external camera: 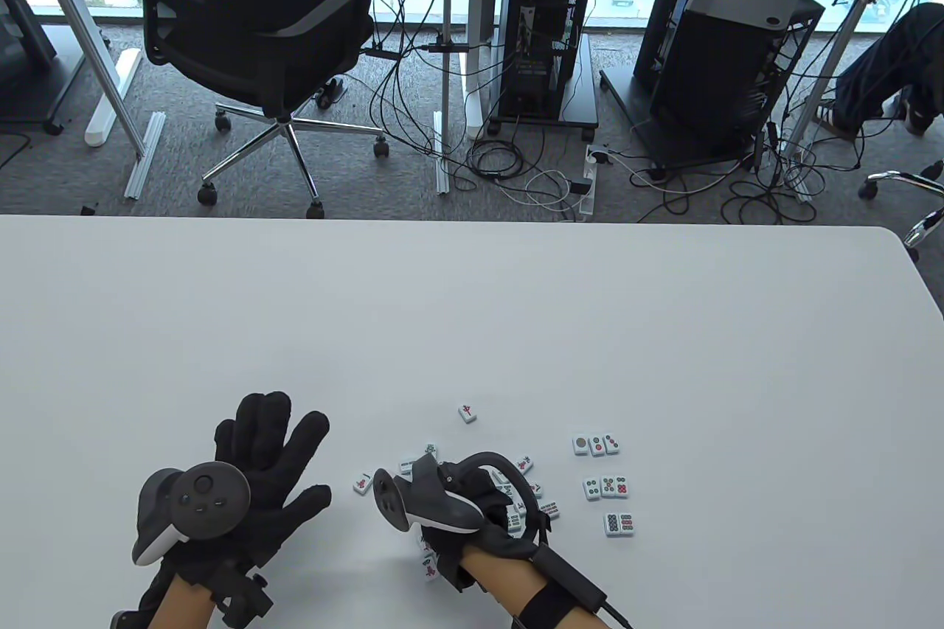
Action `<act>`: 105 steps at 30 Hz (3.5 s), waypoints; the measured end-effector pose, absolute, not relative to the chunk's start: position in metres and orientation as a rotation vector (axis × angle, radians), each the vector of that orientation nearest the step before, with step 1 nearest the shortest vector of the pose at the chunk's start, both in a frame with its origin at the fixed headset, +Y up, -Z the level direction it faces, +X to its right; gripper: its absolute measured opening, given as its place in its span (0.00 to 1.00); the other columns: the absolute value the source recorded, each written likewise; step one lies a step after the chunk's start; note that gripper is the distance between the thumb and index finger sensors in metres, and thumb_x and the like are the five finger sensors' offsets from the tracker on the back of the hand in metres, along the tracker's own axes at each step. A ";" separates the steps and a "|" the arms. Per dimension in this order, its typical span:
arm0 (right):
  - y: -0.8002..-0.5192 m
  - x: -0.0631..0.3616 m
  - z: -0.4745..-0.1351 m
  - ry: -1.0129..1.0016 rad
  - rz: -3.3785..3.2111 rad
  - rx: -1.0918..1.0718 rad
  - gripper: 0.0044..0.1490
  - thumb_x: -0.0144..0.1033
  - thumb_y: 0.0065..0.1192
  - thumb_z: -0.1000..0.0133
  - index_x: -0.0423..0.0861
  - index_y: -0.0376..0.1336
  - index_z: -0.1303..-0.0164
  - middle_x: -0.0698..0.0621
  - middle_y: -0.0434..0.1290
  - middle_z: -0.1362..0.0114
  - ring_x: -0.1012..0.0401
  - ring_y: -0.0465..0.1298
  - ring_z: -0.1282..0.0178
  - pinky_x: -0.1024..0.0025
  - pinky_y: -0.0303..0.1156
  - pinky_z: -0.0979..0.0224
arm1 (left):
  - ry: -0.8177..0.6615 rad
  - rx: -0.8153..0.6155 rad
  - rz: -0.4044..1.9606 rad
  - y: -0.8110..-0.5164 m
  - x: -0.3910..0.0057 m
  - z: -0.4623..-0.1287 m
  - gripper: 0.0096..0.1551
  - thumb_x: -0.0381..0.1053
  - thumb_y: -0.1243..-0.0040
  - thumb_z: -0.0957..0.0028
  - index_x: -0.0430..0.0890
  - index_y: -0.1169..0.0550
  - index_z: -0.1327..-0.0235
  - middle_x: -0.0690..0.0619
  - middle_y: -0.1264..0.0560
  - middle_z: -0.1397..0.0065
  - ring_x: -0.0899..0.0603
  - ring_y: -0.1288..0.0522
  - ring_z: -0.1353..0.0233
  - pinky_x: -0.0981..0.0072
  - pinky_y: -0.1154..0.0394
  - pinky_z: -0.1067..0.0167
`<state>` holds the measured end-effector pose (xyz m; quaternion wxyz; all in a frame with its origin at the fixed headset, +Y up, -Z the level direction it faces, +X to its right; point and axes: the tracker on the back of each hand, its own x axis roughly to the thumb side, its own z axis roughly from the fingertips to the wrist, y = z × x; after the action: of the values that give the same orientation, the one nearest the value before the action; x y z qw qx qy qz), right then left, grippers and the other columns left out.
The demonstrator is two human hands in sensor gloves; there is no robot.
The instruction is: Mahjong suit sorting
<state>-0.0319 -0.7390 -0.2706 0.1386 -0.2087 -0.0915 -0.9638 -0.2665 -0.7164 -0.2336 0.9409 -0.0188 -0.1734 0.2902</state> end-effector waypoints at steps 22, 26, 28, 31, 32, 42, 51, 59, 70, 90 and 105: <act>-0.733 -0.030 -0.287 -0.325 -2.929 -0.599 0.38 0.50 0.74 0.57 0.34 0.73 0.48 0.52 0.82 0.70 0.67 0.76 0.83 0.73 0.76 0.76 | -0.355 -0.042 0.581 -0.716 -0.265 -0.234 0.48 0.79 0.57 0.50 0.67 0.56 0.20 0.67 0.77 0.20 0.51 0.83 0.19 0.45 0.82 0.29; -0.697 0.007 -0.284 -0.017 -3.078 -0.627 0.38 0.48 0.74 0.58 0.34 0.72 0.47 0.51 0.82 0.67 0.65 0.77 0.81 0.71 0.77 0.74 | -0.354 -0.040 0.577 -0.716 -0.265 -0.234 0.48 0.79 0.57 0.50 0.67 0.56 0.20 0.67 0.77 0.20 0.51 0.83 0.19 0.45 0.82 0.29; -0.685 0.033 -0.284 0.085 -3.042 -0.681 0.39 0.48 0.75 0.58 0.33 0.72 0.46 0.51 0.82 0.66 0.65 0.78 0.80 0.71 0.77 0.73 | -0.353 -0.040 0.576 -0.716 -0.265 -0.233 0.48 0.79 0.57 0.50 0.67 0.56 0.20 0.67 0.77 0.20 0.51 0.83 0.19 0.45 0.82 0.29; -0.682 0.070 -0.279 0.146 -2.898 -0.718 0.39 0.47 0.74 0.58 0.34 0.71 0.45 0.51 0.82 0.65 0.65 0.78 0.79 0.71 0.78 0.72 | -0.352 -0.039 0.573 -0.716 -0.265 -0.233 0.48 0.79 0.57 0.50 0.67 0.56 0.20 0.67 0.77 0.20 0.51 0.83 0.19 0.45 0.82 0.29; -0.686 0.085 -0.276 0.078 -2.833 -0.790 0.38 0.47 0.74 0.58 0.35 0.71 0.44 0.51 0.82 0.64 0.65 0.78 0.78 0.71 0.78 0.70 | -0.351 -0.040 0.571 -0.716 -0.265 -0.233 0.48 0.79 0.57 0.50 0.67 0.56 0.20 0.67 0.77 0.20 0.51 0.83 0.19 0.45 0.82 0.29; -0.742 0.150 -0.252 -0.200 -2.694 -0.805 0.38 0.46 0.73 0.57 0.36 0.70 0.42 0.51 0.82 0.63 0.65 0.78 0.77 0.72 0.78 0.70 | -0.342 -0.057 0.542 -0.719 -0.262 -0.234 0.48 0.79 0.57 0.50 0.67 0.56 0.20 0.67 0.77 0.20 0.51 0.83 0.19 0.45 0.82 0.29; -0.754 0.148 -0.249 -0.159 -2.616 -0.810 0.37 0.46 0.73 0.57 0.36 0.70 0.42 0.52 0.82 0.65 0.66 0.77 0.79 0.72 0.78 0.72 | -0.325 -0.063 0.536 -0.720 -0.263 -0.234 0.48 0.79 0.56 0.50 0.67 0.55 0.20 0.67 0.77 0.20 0.51 0.83 0.19 0.45 0.82 0.29; -0.761 0.150 -0.250 -0.192 -2.613 -0.748 0.37 0.45 0.72 0.56 0.36 0.70 0.42 0.52 0.82 0.66 0.66 0.77 0.80 0.72 0.77 0.73 | -0.324 -0.074 0.530 -0.720 -0.262 -0.235 0.48 0.79 0.57 0.50 0.67 0.55 0.20 0.67 0.77 0.20 0.51 0.83 0.19 0.45 0.82 0.29; -0.697 0.166 -0.245 0.074 -2.819 -0.586 0.43 0.52 0.67 0.55 0.42 0.66 0.33 0.48 0.82 0.49 0.58 0.81 0.63 0.63 0.80 0.57 | -0.324 -0.074 0.533 -0.721 -0.262 -0.235 0.48 0.79 0.56 0.50 0.67 0.55 0.20 0.67 0.77 0.20 0.51 0.83 0.19 0.45 0.82 0.29; -0.692 0.241 -0.220 0.469 -3.250 -0.344 0.55 0.70 0.46 0.49 0.62 0.32 0.17 0.41 0.28 0.12 0.35 0.31 0.18 0.23 0.31 0.26 | -0.341 -0.048 0.465 -0.733 -0.258 -0.239 0.49 0.79 0.52 0.53 0.68 0.52 0.20 0.66 0.72 0.18 0.50 0.79 0.17 0.44 0.78 0.26; -0.703 0.235 -0.214 0.483 -3.226 -0.452 0.56 0.71 0.43 0.48 0.61 0.27 0.19 0.42 0.22 0.15 0.39 0.23 0.20 0.24 0.26 0.28 | -0.322 0.133 0.315 -0.711 -0.244 -0.243 0.50 0.75 0.40 0.55 0.64 0.45 0.21 0.58 0.53 0.12 0.43 0.46 0.14 0.43 0.50 0.20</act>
<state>0.2353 -0.7028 -0.2143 -0.0755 -0.1369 0.1464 -0.9768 -0.2437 -0.7113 -0.2433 0.9725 0.0658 -0.1598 0.1562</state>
